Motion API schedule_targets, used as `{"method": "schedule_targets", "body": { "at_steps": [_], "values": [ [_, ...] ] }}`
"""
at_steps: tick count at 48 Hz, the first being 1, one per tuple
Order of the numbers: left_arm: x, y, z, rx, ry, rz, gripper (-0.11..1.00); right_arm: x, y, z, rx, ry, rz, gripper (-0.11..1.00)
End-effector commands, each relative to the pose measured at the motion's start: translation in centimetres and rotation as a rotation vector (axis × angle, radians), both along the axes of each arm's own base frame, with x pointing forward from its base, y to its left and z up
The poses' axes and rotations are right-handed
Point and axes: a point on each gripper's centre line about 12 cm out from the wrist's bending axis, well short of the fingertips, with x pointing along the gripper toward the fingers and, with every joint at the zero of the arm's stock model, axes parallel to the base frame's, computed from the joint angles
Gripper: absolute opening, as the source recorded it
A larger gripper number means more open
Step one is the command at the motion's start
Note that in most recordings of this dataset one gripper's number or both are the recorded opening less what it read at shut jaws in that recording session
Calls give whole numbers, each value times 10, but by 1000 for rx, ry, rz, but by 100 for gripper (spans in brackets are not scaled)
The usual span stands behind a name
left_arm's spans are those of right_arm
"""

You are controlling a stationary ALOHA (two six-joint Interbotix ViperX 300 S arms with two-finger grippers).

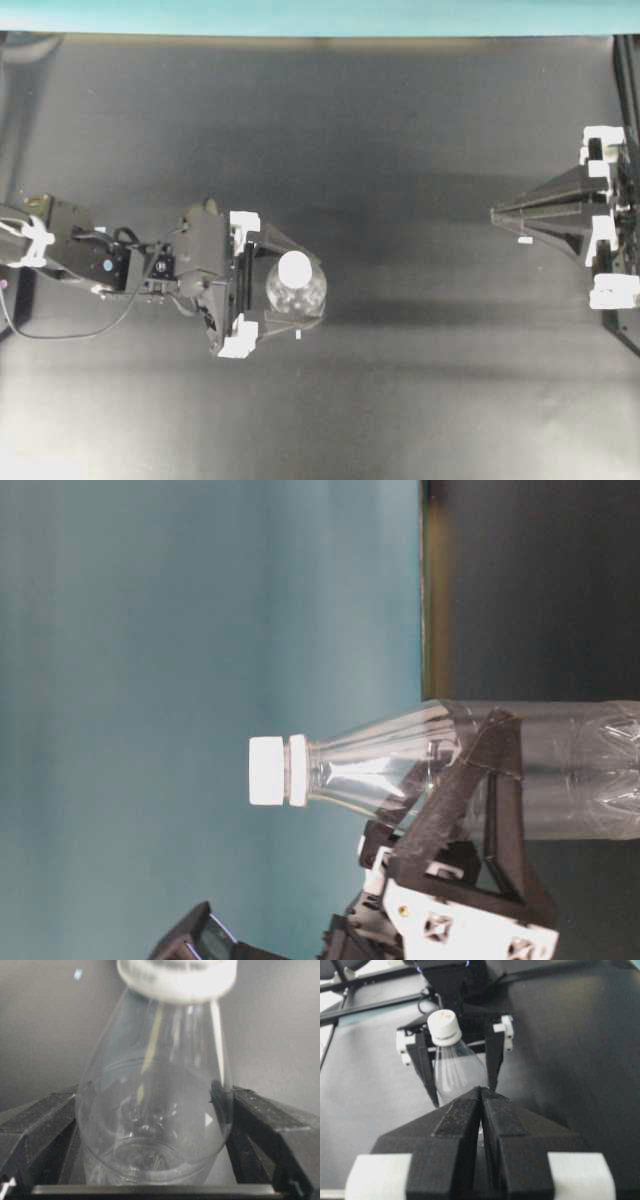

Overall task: Open the bottle cap by holding the bottle with the left arm and twisting the cap with the right arm.
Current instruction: 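Reach the right gripper over to the white cap and grip it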

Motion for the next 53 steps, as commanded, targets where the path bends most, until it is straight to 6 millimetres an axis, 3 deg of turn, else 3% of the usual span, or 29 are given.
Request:
{"method": "schedule_targets", "body": {
  "at_steps": [1, 12, 29, 41, 53],
  "values": [
    [1, -1, -6, 2, 14, -6, 97, 2, -3, 10, 12, -25, -17, 0],
    [-2, -2, -28, 4, 78, -7, 97, 2, -3, 9, 12, -23, -17, 0],
    [-2, -1, -34, 5, 93, -4, 95, 2, -3, 9, 26, -15, -19, 0],
    [-1, -1, -35, 16, 94, -8, 81, 4, -3, 9, 111, -8, -33, 0],
    [-1, -1, -35, 18, 94, -8, 81, 16, 2, 9, 180, 132, -30, 0]
  ]
}}
